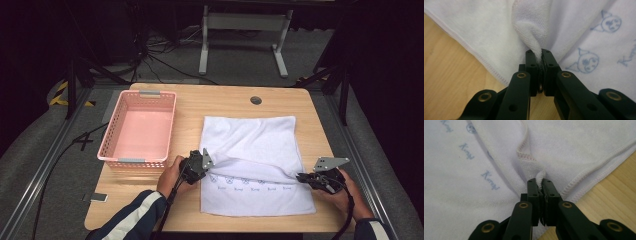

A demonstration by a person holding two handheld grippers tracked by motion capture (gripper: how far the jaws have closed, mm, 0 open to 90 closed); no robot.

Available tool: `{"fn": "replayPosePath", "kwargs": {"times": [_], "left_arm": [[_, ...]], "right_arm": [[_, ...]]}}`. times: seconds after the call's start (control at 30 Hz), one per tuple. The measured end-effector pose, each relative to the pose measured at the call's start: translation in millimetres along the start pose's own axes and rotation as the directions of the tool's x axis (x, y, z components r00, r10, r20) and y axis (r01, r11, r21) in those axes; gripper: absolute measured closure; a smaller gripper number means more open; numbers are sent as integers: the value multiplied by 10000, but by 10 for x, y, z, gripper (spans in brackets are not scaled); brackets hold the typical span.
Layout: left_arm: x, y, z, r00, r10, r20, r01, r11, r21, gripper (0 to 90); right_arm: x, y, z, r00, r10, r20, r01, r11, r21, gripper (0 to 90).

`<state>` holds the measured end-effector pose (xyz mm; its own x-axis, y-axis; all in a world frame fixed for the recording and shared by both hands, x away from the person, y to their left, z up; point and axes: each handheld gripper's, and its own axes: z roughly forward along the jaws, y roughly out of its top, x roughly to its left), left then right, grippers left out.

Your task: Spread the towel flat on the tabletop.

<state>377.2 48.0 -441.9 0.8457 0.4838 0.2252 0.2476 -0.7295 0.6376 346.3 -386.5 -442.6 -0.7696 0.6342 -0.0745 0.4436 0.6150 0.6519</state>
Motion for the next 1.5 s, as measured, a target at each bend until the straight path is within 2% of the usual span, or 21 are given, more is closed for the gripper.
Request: {"fn": "replayPosePath", "kwargs": {"times": [0.13,0.2,0.27,0.37,0.47,0.5,0.57,0.6,0.63,0.67,0.7,0.73,0.87,0.9,1.0,1.1,1.17,1.3,1.37,1.4,1.5], "left_arm": [[-59,-7,-393,9998,92,191,-64,9902,-1398,858],[-93,-17,-471,9995,164,272,-118,9868,-1615,856],[-197,-65,-604,9970,629,450,-531,9799,-1924,852],[-378,-190,-659,9886,1207,898,-1020,9765,-1896,832],[-499,-322,-585,9815,1484,1211,-1370,9858,-971,775],[-519,-390,-548,9792,1395,1471,-1296,9887,-749,755],[-513,-493,-533,9784,647,1962,-553,9971,-526,626],[-513,-493,-533,9784,647,1962,-553,9971,-526,566],[-461,-529,-564,9775,-171,2104,302,9978,-592,526],[-461,-529,-564,9775,-171,2104,302,9978,-592,520],[-397,-498,-594,9741,-860,2093,1087,9891,-992,501],[-369,-467,-606,9700,-1050,2192,1344,9832,-1237,488],[-297,-261,-587,9665,-1021,2356,1468,9725,-1806,492],[-276,-194,-551,9718,-947,2160,1366,9726,-1882,492],[-229,-53,-442,9660,-1012,2380,1458,9733,-1776,489],[-166,108,-235,9642,-1023,2446,1386,9809,-1364,479],[-138,191,-66,9611,-821,2638,1024,9927,-640,472],[-188,166,56,9269,-266,3743,366,9991,-196,499],[-250,99,19,9080,-28,4191,34,10000,-8,506],[-272,64,-9,9049,275,4247,-260,9996,-93,512],[-325,-51,-111,9070,361,4196,-390,9992,-17,557]], "right_arm": [[52,-15,-315,9998,-160,-146,140,9922,-1235,861],[80,-19,-418,9994,-296,-157,270,9888,-1470,861],[136,-46,-577,9971,-635,-430,553,9837,-1711,859],[251,-140,-683,9876,-1249,-956,1109,9839,-1399,854],[320,-261,-619,9791,-1490,-1382,1423,9882,-574,826],[339,-293,-597,9773,-1492,-1502,1469,9888,-266,818],[398,-375,-566,9695,-1639,-1822,1697,9854,164,774],[398,-375,-566,9695,-1639,-1822,1697,9854,164,774],[429,-411,-619,9678,-1587,-1953,1612,9869,-33,726],[429,-407,-647,9708,-1485,-1885,1480,9888,-170,713],[426,-386,-699,9742,-1407,-1767,1335,9897,-520,675],[428,-363,-727,9792,-1284,-1571,1188,9905,-691,667],[481,-174,-812,9882,-1065,-1099,917,9871,-1314,677],[496,-123,-807,9895,-994,-1053,837,9861,-1437,677],[498,38,-699,9973,-566,-470,508,9918,-1174,679],[456,92,-586,9996,-210,-175,193,9955,-932,718],[383,128,-427,9999,-68,-121,63,9991,-408,699],[255,93,-205,9992,123,-376,-88,9958,909,677],[240,31,-178,9923,148,-1227,28,9899,1415,646],[258,5,-188,9894,117,-1444,110,9879,1550,640],[371,-59,-277,9794,-264,-2002,583,9861,1553,641]]}}
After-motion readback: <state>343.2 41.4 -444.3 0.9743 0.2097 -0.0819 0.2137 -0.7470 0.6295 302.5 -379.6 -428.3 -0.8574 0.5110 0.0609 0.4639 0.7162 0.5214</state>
